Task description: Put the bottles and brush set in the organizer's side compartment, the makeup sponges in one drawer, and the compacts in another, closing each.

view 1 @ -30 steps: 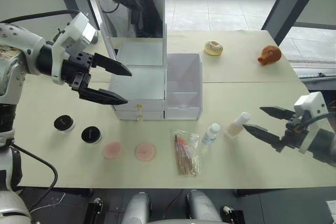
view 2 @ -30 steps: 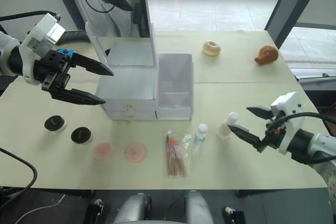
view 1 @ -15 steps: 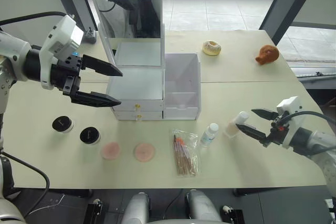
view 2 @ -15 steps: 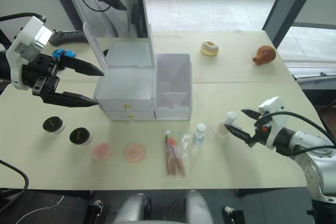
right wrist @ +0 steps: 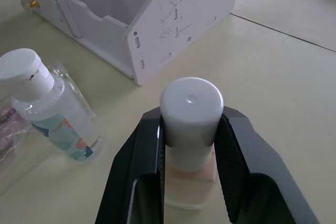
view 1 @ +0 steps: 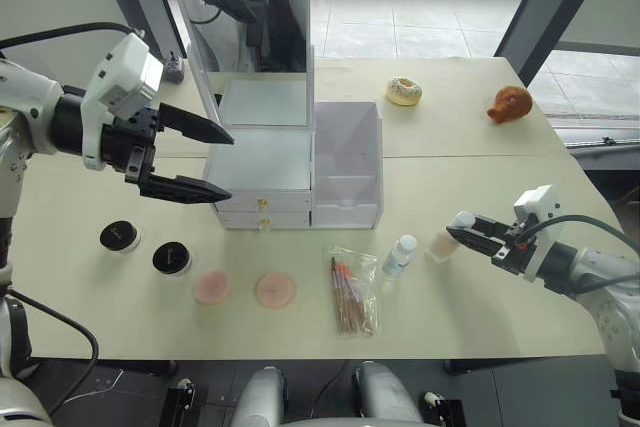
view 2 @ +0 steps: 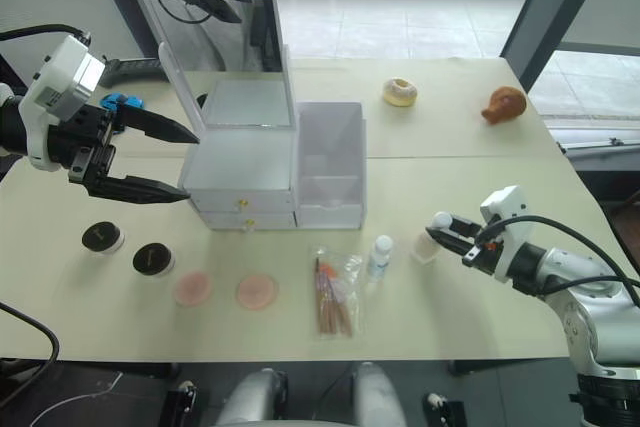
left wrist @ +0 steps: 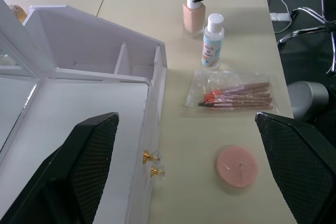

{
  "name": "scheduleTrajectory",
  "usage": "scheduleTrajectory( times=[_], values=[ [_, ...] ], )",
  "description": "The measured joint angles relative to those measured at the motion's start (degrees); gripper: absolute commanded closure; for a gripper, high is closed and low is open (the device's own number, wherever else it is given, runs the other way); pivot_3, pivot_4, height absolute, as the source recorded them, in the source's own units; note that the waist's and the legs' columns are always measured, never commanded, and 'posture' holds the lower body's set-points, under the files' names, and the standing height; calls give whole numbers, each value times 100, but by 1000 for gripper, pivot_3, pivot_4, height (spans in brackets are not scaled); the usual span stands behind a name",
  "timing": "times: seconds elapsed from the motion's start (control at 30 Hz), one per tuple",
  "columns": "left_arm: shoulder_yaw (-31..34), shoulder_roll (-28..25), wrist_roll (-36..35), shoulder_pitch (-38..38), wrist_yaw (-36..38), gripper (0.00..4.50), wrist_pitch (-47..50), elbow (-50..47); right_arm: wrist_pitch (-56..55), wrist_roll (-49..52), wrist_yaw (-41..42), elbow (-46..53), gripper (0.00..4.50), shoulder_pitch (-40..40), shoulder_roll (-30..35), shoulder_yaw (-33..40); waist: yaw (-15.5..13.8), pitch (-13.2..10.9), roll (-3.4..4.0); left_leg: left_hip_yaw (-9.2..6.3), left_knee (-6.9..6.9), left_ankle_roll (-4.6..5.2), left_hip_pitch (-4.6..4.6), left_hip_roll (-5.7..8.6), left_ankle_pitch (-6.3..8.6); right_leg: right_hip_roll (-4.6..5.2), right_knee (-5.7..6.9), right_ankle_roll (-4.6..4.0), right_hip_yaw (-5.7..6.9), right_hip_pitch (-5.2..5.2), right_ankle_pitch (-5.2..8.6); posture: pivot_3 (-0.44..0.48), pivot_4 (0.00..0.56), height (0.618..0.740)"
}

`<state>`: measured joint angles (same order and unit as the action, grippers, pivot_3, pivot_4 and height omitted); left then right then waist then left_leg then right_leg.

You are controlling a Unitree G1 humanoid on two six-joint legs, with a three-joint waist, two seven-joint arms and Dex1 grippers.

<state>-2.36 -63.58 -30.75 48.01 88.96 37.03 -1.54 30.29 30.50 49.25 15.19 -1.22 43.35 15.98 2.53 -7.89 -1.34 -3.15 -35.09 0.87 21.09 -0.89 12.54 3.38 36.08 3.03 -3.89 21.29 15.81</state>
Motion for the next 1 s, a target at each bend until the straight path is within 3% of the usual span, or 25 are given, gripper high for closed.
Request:
scheduleTrajectory(
  times=[0.2, 0.4, 0.73, 1.0],
  values=[
    [41, -21, 33, -82, -16, 0, -46, 14, 717, 832, -56, 82, 3530, -322, -35, 208, 26, -3, 7, 3, 0, 0, -1, 0, 0, 0, 2, -33, -5, 2, -20, 0, 150, 740],
    [463, -170, -102, -610, -283, 0, 163, -192, 1389, 1416, 187, 125, 3530, -1539, 694, 228, 35, -4, 12, 3, 1, 1, -1, -5, 0, -4, 3, -33, -5, 6, -20, 0, 150, 740],
    [2031, 7, -1127, -1712, -1418, 0, 1014, -1513, 1726, 1286, 1244, -1055, 3530, -4162, 702, -1217, 2, -6, 9, 4, -1, 1, 2, -5, 1, 3, -2, -39, -1, 11, -23, 0, 150, 740],
    [2673, 315, -1748, -2202, -2364, 0, 1335, -2147, 1744, 969, 1943, -1604, 3530, -5236, 222, -1994, 13, -4, 9, 2, 3, 0, -1, -6, 2, 3, 2, -45, -1, 15, -27, 0, 150, 740]
  ],
)
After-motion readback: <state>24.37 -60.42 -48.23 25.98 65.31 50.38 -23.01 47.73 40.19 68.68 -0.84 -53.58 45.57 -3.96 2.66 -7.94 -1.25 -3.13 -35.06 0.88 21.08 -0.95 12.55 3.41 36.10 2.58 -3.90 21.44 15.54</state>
